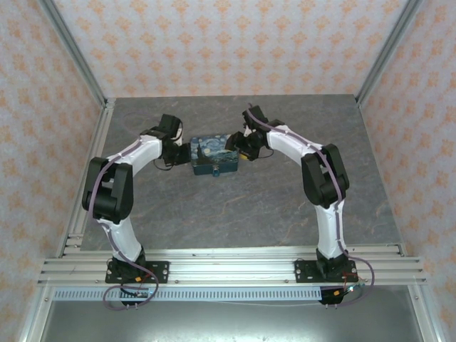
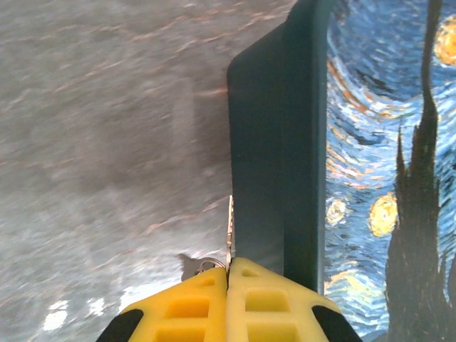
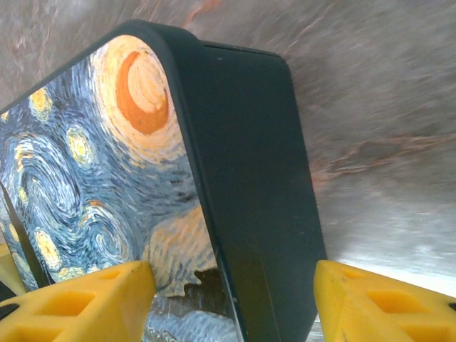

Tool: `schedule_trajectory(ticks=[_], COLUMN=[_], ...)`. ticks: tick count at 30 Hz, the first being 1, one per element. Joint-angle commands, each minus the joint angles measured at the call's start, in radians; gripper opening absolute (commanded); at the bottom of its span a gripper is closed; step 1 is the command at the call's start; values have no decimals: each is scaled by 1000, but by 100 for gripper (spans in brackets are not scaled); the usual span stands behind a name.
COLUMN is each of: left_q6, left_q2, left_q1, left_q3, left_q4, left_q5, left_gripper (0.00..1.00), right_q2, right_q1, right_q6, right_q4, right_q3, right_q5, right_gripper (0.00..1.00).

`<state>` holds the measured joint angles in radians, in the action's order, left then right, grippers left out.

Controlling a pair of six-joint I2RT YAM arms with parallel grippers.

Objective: Unlock the padlock with the key

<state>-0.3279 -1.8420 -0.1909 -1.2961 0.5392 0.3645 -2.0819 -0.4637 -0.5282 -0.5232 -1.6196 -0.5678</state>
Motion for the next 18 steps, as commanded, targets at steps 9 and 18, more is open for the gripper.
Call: schedule_trajectory(ticks=[9, 18], left_q6=[-66, -19], left_q2=[-115, 34], left_q1=[-139, -130], left_q3=[-198, -76], left_q4=[-24, -55], left_q5=[30, 19], left_gripper=[0, 0], right_q2=[189, 434], right_q1=[135, 86], right_q6=[65, 79], right_q4=[-50, 2], right_q3=[195, 359], right_q5=[38, 163], right_gripper=[62, 63])
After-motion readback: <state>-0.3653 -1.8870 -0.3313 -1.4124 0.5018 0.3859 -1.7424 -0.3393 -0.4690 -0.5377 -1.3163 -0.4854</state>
